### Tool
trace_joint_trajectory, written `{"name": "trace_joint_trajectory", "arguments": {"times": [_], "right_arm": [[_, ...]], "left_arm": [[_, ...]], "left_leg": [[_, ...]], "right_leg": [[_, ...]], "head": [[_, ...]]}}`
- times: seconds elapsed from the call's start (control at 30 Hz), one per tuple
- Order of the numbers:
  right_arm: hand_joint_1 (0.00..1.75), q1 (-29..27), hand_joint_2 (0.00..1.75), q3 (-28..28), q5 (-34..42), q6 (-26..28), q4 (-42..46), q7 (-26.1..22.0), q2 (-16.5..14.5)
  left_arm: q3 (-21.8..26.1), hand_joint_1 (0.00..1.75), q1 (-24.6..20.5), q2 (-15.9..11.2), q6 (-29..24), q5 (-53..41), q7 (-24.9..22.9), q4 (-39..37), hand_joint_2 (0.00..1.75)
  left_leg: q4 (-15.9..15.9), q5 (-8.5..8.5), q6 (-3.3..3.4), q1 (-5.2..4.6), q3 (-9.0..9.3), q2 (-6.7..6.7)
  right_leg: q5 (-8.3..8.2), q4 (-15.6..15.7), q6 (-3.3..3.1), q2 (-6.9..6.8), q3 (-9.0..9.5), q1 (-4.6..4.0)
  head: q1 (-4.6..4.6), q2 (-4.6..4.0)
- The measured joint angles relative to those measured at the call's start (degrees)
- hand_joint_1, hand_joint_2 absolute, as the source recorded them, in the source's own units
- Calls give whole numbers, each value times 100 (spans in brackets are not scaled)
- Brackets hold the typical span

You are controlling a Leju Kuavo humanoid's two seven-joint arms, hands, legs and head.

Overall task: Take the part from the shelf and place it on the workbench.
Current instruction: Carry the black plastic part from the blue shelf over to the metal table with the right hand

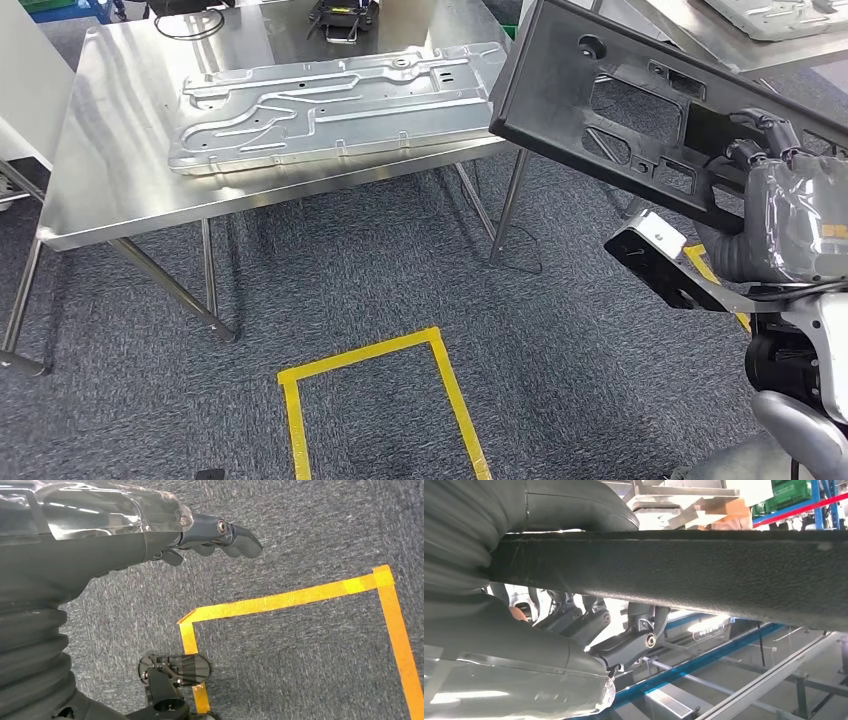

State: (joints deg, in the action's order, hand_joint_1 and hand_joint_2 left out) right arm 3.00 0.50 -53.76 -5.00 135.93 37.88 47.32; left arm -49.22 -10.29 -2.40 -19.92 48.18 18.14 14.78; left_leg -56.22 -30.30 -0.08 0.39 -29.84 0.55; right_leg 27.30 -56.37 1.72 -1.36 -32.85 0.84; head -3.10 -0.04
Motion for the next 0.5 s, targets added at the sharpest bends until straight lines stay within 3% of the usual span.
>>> {"name": "trace_joint_trajectory", "arguments": {"times": [0.5], "right_arm": [[175, 77, 175, 21, 38, -112, 0, 0, 83]], "left_arm": [[0, 0, 0, 1, 14, -5, -9, 0, 175]], "left_leg": [[-3, -3, 7, -32, 2, 19]], "right_leg": [[-14, 26, 20, -1, 19, 34]], "head": [[-2, 0]]}}
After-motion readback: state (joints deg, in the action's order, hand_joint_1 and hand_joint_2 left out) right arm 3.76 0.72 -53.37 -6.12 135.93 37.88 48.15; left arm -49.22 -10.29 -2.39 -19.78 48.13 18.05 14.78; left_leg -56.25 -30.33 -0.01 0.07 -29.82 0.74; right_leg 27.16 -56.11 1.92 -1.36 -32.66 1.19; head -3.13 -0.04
